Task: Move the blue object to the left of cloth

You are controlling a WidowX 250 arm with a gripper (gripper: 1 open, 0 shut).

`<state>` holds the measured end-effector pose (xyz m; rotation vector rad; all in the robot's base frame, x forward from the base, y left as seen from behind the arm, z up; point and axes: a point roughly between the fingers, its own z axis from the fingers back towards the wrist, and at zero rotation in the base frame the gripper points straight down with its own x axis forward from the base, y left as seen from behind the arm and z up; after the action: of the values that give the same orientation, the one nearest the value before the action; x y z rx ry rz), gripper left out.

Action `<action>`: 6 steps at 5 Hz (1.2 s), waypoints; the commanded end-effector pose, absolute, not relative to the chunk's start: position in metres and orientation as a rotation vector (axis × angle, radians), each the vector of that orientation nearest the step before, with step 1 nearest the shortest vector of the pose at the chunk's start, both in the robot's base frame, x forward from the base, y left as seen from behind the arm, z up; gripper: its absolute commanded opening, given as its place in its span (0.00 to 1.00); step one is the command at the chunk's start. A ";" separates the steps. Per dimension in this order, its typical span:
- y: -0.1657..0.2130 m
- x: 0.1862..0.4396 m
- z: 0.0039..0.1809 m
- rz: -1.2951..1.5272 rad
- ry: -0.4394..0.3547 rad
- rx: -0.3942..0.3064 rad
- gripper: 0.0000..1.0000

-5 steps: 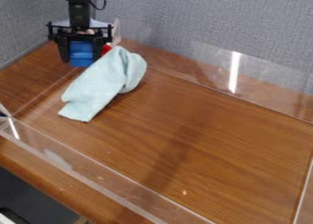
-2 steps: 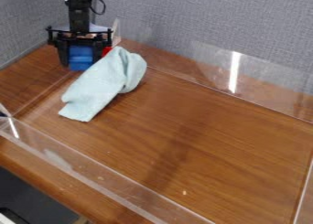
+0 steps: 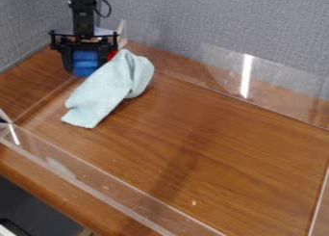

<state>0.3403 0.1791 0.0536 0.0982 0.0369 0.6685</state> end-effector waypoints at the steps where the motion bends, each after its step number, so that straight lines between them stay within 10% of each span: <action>1: 0.183 0.343 0.075 0.682 -0.029 0.112 0.00; 4: 0.181 0.338 0.087 0.689 -0.039 0.085 0.00; 5: 0.179 0.335 0.095 0.689 -0.046 0.070 1.00; 6: 0.176 0.334 0.108 0.690 -0.055 0.042 1.00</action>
<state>0.3310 0.1684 0.0721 0.0301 0.0475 0.6730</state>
